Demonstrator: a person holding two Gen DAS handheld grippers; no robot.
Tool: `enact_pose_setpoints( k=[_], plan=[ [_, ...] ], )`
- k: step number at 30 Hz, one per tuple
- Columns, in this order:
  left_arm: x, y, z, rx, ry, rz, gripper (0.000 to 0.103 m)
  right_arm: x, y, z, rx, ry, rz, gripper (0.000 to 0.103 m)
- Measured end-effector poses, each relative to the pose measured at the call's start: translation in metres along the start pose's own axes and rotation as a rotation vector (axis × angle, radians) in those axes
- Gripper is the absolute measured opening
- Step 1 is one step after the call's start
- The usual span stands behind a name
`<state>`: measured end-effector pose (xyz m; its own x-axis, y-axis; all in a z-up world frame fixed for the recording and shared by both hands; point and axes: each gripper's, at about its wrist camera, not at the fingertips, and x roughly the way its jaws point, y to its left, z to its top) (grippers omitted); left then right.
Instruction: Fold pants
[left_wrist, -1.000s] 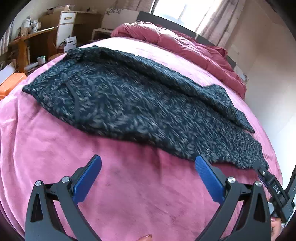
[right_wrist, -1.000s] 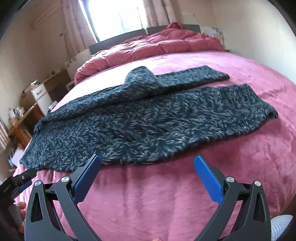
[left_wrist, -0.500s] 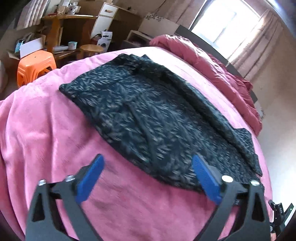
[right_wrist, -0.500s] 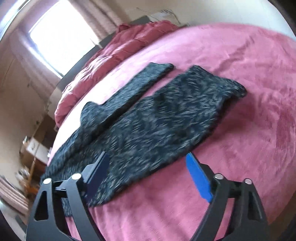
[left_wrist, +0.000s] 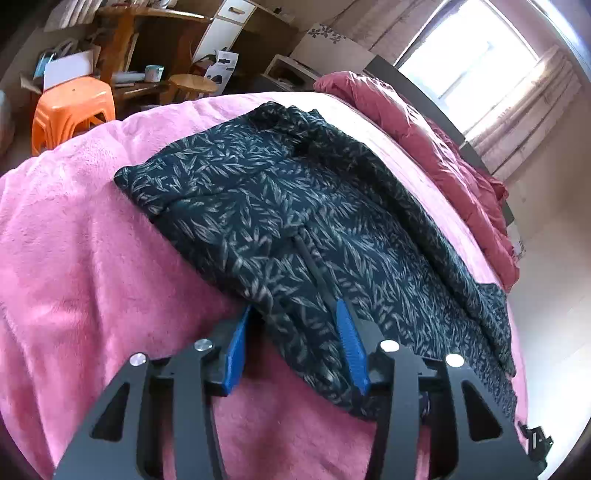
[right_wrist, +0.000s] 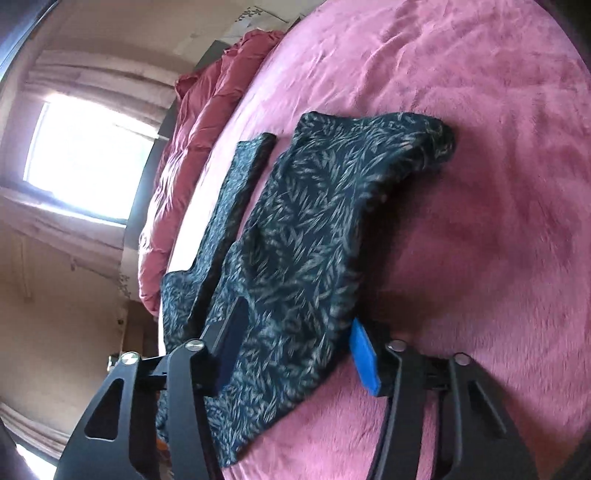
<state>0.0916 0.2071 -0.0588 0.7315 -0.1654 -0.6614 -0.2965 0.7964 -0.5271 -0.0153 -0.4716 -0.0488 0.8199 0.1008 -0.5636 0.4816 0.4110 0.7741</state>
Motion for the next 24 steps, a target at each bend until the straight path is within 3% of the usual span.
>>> enact_pose_setpoints(
  k=[1, 3, 4, 7, 11, 14, 18, 24],
  plan=[
    [0.001, 0.001, 0.001, 0.000, 0.001, 0.006, 0.038, 0.002, -0.002, 0.003, 0.009, -0.003, -0.006, 0.041],
    [0.005, 0.004, 0.004, -0.008, 0.007, 0.025, 0.022, 0.006, -0.003, 0.006, 0.005, -0.003, -0.014, 0.031],
    [0.008, 0.007, 0.007, -0.022, 0.016, 0.034, 0.019, 0.008, -0.003, 0.008, -0.008, -0.003, -0.029, 0.020],
    [0.012, 0.012, 0.012, -0.048, 0.036, 0.022, 0.008, 0.009, -0.004, 0.010, -0.017, -0.011, -0.059, 0.007],
    [-0.002, 0.003, 0.018, -0.005, 0.018, 0.030, 0.005, -0.001, -0.002, 0.012, -0.063, -0.036, -0.070, 0.005],
    [-0.023, 0.005, 0.020, -0.034, 0.020, -0.003, 0.005, -0.014, 0.010, 0.017, -0.154, -0.046, -0.081, 0.005],
    [-0.059, 0.004, 0.013, -0.013, 0.000, -0.034, 0.005, -0.036, 0.015, 0.025, -0.195, 0.003, -0.077, 0.005],
    [-0.106, 0.015, -0.012, 0.028, -0.007, -0.005, 0.005, -0.071, 0.014, 0.026, -0.291, 0.043, -0.124, 0.005]
  ],
)
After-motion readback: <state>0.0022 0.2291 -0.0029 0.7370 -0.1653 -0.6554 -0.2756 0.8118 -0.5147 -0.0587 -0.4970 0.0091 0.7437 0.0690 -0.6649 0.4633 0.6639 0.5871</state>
